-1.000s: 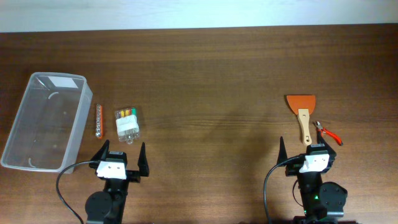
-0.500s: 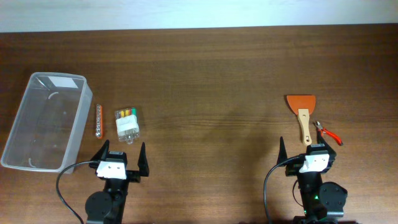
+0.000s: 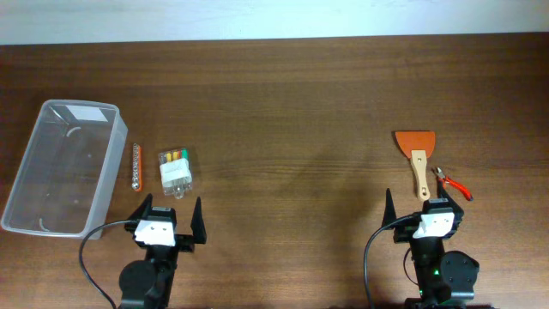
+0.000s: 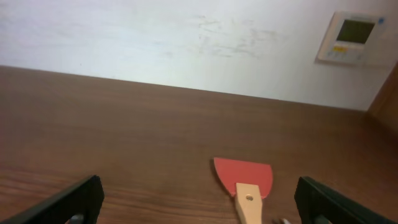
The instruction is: Pack container
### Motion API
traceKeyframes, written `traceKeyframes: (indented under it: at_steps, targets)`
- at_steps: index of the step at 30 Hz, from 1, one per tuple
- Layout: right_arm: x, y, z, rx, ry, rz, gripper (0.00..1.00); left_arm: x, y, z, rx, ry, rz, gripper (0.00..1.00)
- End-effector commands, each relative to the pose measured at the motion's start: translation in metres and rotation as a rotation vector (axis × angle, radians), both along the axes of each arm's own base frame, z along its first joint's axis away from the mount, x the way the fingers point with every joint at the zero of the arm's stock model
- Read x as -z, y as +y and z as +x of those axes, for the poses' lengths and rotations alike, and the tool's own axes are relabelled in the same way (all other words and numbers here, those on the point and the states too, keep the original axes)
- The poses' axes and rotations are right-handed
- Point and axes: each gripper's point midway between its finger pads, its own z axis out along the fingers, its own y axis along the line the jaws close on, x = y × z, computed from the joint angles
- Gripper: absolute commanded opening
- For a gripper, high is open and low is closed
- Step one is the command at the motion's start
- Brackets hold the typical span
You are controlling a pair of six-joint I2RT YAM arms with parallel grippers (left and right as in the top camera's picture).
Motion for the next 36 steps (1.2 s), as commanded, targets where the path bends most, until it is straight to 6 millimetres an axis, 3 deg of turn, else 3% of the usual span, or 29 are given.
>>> traceKeyframes:
  at_steps: [1, 4, 7, 12, 17, 22, 27, 32, 36]
  targets:
    - [0.002, -0.001, 0.0, 0.016, 0.002, 0.195, 0.99, 0.013, 0.0, 0.001, -0.014, 0.067, -0.071, 0.99]
    - [-0.004, 0.01, -0.001, -0.036, 0.003, 0.344, 0.99, 0.006, 0.0, 0.001, -0.023, 0.101, -0.103, 0.99]
    - [-0.019, 0.019, -0.003, -0.092, -0.009, 0.347, 0.99, -0.027, 0.004, 0.004, -0.043, 0.097, -0.099, 0.99]
    - [-0.042, 0.023, -0.006, -0.097, 0.077, 0.358, 0.99, -0.079, 0.031, 0.018, -0.187, 0.172, -0.074, 0.99]
    - [-0.052, 0.029, 0.0, -0.101, 0.276, 0.388, 0.99, -0.105, 0.063, 0.034, -0.324, 0.358, -0.115, 0.99]
    - [-0.061, 0.027, 0.013, -0.052, 0.526, 0.407, 0.99, -0.111, 0.098, 0.028, -0.458, 0.653, -0.193, 0.99]
    - [-0.065, 0.026, 0.02, -0.061, 0.781, 0.314, 0.99, -0.105, 0.115, 0.009, -0.531, 0.907, -0.27, 0.99]
    - [-0.065, 0.02, 0.034, -0.022, 0.981, 0.299, 0.99, -0.094, 0.115, 0.002, -0.517, 0.99, -0.378, 0.99]
    - [-0.063, 0.029, 0.049, -0.069, 1.045, 0.342, 0.98, -0.095, 0.134, -0.002, -0.604, 0.958, -0.484, 0.99]
